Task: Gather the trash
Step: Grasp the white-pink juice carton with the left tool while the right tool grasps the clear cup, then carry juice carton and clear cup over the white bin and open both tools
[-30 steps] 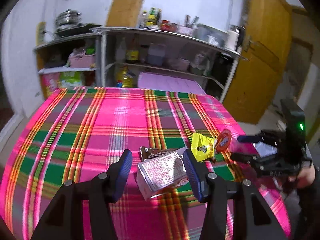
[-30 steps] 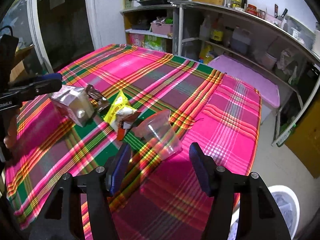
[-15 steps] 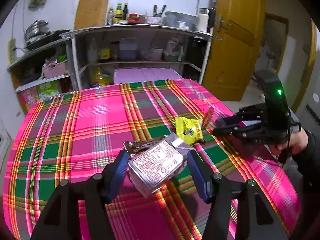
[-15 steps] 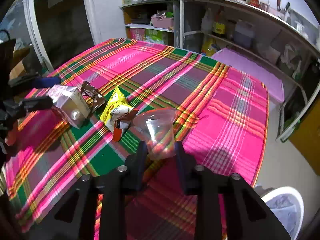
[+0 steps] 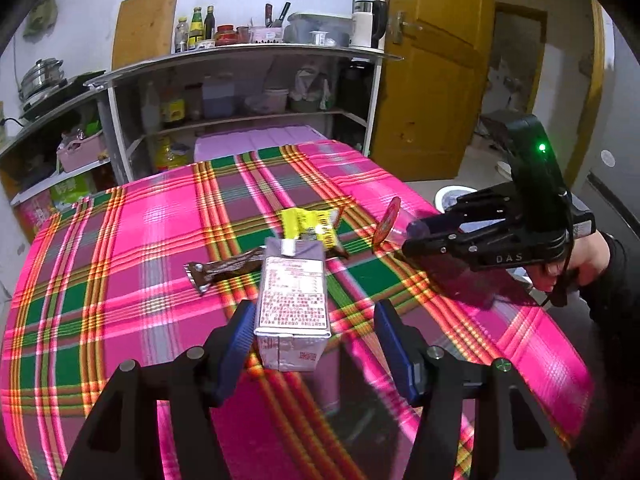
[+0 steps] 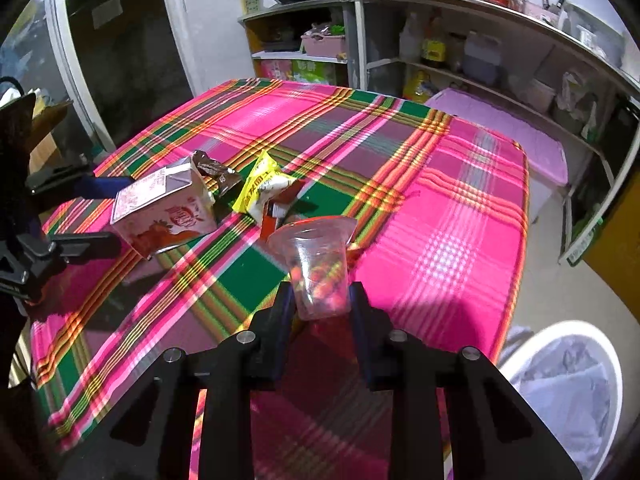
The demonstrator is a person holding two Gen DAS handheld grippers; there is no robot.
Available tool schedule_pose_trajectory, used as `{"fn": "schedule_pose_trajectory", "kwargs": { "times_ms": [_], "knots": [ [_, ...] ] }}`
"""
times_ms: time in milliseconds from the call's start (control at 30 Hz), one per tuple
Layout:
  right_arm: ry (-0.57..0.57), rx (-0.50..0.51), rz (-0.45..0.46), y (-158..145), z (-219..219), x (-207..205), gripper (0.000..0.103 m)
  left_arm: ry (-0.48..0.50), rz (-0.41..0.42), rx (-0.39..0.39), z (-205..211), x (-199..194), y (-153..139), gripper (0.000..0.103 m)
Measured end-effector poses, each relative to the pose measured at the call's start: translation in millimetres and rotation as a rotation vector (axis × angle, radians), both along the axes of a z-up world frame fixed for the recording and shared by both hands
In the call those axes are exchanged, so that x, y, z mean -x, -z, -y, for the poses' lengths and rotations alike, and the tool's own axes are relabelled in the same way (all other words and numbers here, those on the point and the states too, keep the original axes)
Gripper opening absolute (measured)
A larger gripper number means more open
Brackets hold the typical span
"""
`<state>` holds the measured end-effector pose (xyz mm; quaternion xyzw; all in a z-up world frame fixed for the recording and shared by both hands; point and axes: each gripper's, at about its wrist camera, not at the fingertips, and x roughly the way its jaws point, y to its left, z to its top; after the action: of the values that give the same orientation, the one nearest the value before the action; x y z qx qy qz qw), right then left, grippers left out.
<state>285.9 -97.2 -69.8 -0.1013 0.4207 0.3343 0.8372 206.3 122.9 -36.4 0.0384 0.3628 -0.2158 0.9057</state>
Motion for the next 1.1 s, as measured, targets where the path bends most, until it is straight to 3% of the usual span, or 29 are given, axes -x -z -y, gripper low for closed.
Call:
{"fn": "schedule_pose_trajectory", "kwargs": {
  "times_ms": [133, 200, 233, 400, 733, 1100],
  "knots": [
    [0.025, -0.021, -0.005, -3.0, 10.0, 9.2, 0.029, -0.072, -0.019, 0.015, 8.2, 0.1, 3.2, 0.056],
    [0.035, -0.036, -0.005, -5.6, 15.0, 14.1, 0.029, -0.114, -0.032, 0.01, 12.5, 0.4, 5.5, 0.041],
    [0.04, -0.043, -0.005, -7.1, 17.0, 16.5, 0.029, -0.128, -0.037, 0.008, 13.7, 0.4, 6.2, 0.039],
    [0.055, -0.069, -0.006, -11.5, 24.6, 27.0, 0.029, -0.184, -0.03, -0.001, 24.3, 6.4, 6.0, 0.039],
    [0.107, -0.143, 0.011, -27.8, 51.7, 59.8, 0.029, -0.241, 0.017, 0.058, 42.7, 42.0, -10.9, 0.039],
    [0.176, -0.197, 0.058, -51.8, 91.9, 102.5, 0.029, -0.229, 0.054, 0.109, 86.5, 83.9, -33.3, 0.039]
  ]
}}
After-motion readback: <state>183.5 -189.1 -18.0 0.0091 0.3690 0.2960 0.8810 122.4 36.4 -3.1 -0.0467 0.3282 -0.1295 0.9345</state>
